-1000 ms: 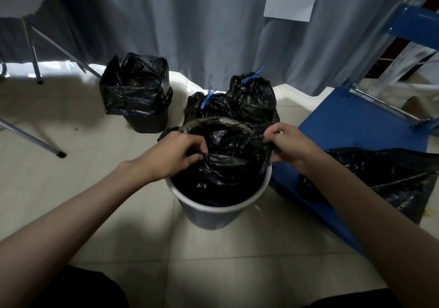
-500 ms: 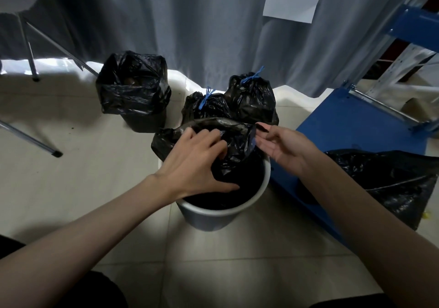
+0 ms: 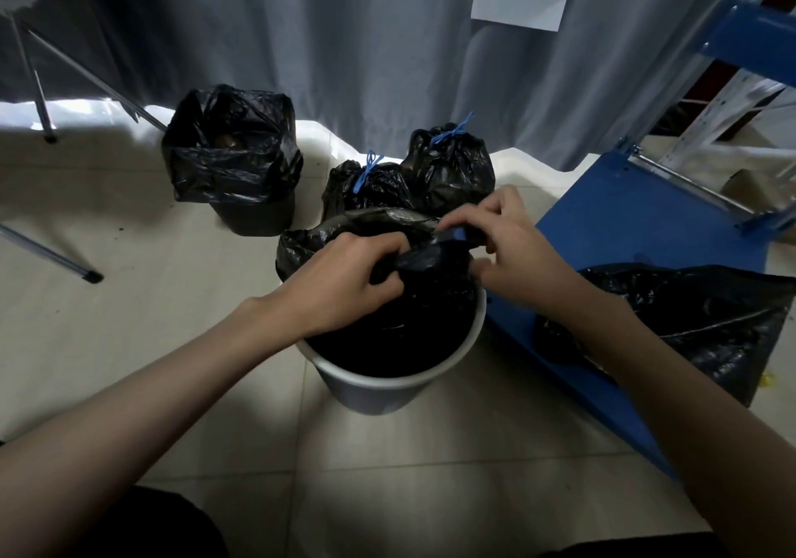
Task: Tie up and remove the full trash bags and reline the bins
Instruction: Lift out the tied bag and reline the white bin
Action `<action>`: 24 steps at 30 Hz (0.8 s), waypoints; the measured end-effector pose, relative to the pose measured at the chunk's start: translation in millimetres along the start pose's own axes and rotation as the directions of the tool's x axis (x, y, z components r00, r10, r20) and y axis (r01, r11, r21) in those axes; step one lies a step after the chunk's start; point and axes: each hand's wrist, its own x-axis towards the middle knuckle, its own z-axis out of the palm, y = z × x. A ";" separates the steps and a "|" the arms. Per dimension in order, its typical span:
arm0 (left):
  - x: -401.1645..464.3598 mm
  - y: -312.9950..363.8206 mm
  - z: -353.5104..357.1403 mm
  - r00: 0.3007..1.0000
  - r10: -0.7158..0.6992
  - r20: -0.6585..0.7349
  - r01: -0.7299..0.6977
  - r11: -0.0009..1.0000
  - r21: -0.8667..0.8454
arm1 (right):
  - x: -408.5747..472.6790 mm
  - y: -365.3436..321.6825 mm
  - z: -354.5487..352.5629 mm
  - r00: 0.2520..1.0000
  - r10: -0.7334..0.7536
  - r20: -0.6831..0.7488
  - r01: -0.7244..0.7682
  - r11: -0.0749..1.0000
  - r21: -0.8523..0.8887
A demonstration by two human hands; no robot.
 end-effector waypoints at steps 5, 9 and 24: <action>-12.0 7.5 -2.5 0.988 0.029 0.151 -0.039 0.997 0.069 | -13.1 -4.9 -7.7 0.969 -0.019 0.247 0.065 0.982 -0.179; -29.7 16.1 3.5 0.949 0.013 0.316 -0.083 0.975 0.207 | -30.5 4.5 -5.8 0.923 0.133 0.361 -0.026 0.958 -0.286; -38.9 22.5 33.6 0.960 -0.023 0.280 -0.070 0.946 0.317 | -37.5 19.8 12.5 0.745 0.373 0.553 -0.214 0.919 -0.331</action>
